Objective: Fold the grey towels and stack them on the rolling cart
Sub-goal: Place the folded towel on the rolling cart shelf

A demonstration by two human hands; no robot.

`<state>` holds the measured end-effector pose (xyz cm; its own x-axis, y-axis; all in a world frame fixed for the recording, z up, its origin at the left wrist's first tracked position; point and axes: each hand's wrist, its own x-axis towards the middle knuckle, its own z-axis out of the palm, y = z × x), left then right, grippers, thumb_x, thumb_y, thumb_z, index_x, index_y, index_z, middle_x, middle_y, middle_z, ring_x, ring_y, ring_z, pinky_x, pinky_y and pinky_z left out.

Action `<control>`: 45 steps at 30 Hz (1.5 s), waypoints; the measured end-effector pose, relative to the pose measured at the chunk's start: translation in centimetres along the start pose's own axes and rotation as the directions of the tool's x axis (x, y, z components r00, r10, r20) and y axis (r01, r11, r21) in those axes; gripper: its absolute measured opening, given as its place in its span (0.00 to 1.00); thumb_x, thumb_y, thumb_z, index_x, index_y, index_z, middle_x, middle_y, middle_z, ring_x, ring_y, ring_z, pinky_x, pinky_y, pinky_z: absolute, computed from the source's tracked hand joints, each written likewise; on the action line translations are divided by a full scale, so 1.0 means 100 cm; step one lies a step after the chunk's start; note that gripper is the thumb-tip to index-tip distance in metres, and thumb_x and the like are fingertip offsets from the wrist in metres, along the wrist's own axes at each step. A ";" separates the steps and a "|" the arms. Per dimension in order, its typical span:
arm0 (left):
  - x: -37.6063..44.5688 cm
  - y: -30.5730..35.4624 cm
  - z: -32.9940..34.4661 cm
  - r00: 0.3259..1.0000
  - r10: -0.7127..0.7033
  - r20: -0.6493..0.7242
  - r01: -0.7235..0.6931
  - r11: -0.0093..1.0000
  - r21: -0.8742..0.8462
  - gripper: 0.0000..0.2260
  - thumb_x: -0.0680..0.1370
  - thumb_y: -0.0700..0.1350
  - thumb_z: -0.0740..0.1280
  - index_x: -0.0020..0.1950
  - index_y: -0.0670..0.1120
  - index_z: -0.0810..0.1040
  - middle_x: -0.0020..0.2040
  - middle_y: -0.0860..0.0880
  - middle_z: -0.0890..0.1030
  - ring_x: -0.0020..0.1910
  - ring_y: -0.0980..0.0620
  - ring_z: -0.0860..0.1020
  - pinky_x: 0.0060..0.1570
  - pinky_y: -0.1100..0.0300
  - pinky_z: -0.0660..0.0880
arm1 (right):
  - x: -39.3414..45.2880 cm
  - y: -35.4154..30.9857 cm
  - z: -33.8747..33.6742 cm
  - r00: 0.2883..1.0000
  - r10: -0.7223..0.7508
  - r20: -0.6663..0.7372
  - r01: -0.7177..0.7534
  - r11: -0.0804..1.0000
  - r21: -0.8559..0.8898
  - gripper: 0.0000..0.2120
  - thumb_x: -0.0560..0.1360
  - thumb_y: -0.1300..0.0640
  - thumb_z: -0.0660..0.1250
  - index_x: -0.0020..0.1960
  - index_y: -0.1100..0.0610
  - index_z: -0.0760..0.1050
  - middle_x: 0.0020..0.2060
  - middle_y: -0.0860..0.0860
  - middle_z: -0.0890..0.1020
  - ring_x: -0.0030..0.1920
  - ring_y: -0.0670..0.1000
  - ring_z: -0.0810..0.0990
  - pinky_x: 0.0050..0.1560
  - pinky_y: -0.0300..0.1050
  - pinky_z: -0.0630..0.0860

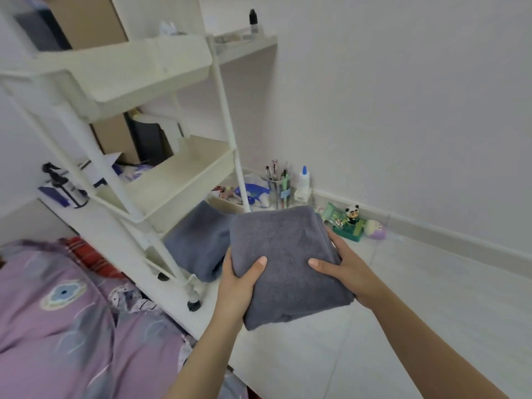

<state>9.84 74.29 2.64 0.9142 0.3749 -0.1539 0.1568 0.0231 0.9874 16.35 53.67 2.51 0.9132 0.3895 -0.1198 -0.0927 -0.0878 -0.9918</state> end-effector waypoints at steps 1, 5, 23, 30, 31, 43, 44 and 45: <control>0.001 0.007 -0.006 1.000 0.008 -0.013 -0.009 1.000 -0.009 0.30 0.71 0.53 0.74 0.70 0.59 0.65 0.63 0.56 0.76 0.58 0.55 0.76 0.57 0.50 0.76 | 0.007 -0.007 0.005 1.000 -0.018 0.015 0.018 1.000 -0.015 0.42 0.64 0.45 0.74 0.73 0.39 0.58 0.63 0.35 0.71 0.60 0.37 0.73 0.56 0.39 0.73; 0.007 0.042 -0.023 0.996 0.079 -0.028 -0.080 0.997 -0.022 0.26 0.72 0.53 0.72 0.68 0.61 0.65 0.61 0.59 0.76 0.59 0.56 0.76 0.60 0.50 0.75 | 0.032 -0.041 0.015 0.997 -0.060 0.042 0.062 0.998 -0.029 0.38 0.65 0.45 0.76 0.70 0.40 0.63 0.61 0.39 0.75 0.56 0.40 0.77 0.50 0.36 0.76; 0.089 0.165 -0.074 0.945 0.156 -0.287 -0.199 0.972 -0.126 0.29 0.76 0.41 0.69 0.75 0.56 0.64 0.67 0.49 0.74 0.59 0.47 0.77 0.56 0.53 0.76 | 0.137 -0.176 0.045 0.958 -0.180 0.223 0.158 0.981 0.112 0.19 0.72 0.52 0.71 0.62 0.50 0.74 0.54 0.48 0.82 0.51 0.47 0.82 0.51 0.43 0.78; 0.124 0.170 -0.080 0.813 0.105 -0.573 -0.253 0.949 -0.185 0.30 0.77 0.39 0.67 0.76 0.56 0.60 0.67 0.46 0.74 0.55 0.48 0.77 0.56 0.56 0.75 | 0.190 -0.192 0.082 0.930 -0.265 0.255 0.297 0.950 -0.096 0.26 0.70 0.49 0.72 0.66 0.51 0.72 0.56 0.42 0.77 0.57 0.44 0.76 0.58 0.38 0.69; 0.127 0.170 -0.078 0.794 0.098 -0.600 -0.258 0.948 -0.187 0.30 0.78 0.38 0.66 0.76 0.56 0.60 0.67 0.46 0.74 0.54 0.49 0.76 0.55 0.58 0.73 | 0.194 -0.193 0.087 0.921 -0.299 0.251 0.340 0.930 -0.142 0.27 0.71 0.51 0.72 0.68 0.52 0.71 0.58 0.43 0.76 0.59 0.44 0.74 0.58 0.37 0.68; 0.172 0.153 -0.098 0.654 0.002 -0.757 0.123 0.986 0.110 0.31 0.79 0.47 0.64 0.77 0.58 0.52 0.70 0.42 0.69 0.64 0.39 0.72 0.63 0.48 0.70 | 0.273 -0.172 0.151 0.862 -0.326 0.389 0.476 0.783 -0.401 0.26 0.73 0.56 0.69 0.69 0.51 0.69 0.65 0.50 0.74 0.64 0.52 0.73 0.61 0.42 0.68; 0.172 0.146 -0.097 0.657 -0.041 -0.752 0.175 0.980 0.099 0.31 0.79 0.47 0.63 0.77 0.59 0.51 0.70 0.41 0.68 0.64 0.38 0.71 0.63 0.46 0.70 | 0.276 -0.165 0.152 0.861 -0.303 0.409 0.480 0.750 -0.456 0.26 0.73 0.56 0.69 0.70 0.49 0.68 0.66 0.50 0.74 0.64 0.52 0.72 0.62 0.43 0.68; 0.173 0.142 -0.098 0.655 -0.075 -0.752 0.213 0.973 0.088 0.32 0.79 0.48 0.63 0.77 0.60 0.49 0.71 0.40 0.66 0.65 0.38 0.70 0.63 0.44 0.70 | 0.279 -0.162 0.154 0.860 -0.296 0.415 0.488 0.717 -0.499 0.26 0.73 0.55 0.69 0.70 0.48 0.68 0.66 0.50 0.73 0.64 0.52 0.72 0.63 0.45 0.68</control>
<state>24.26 90.19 14.39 0.3063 0.9405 -0.1469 0.3799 0.0207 0.9248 37.26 80.05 14.52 0.6482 0.7417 0.1725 0.5768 -0.3303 -0.7472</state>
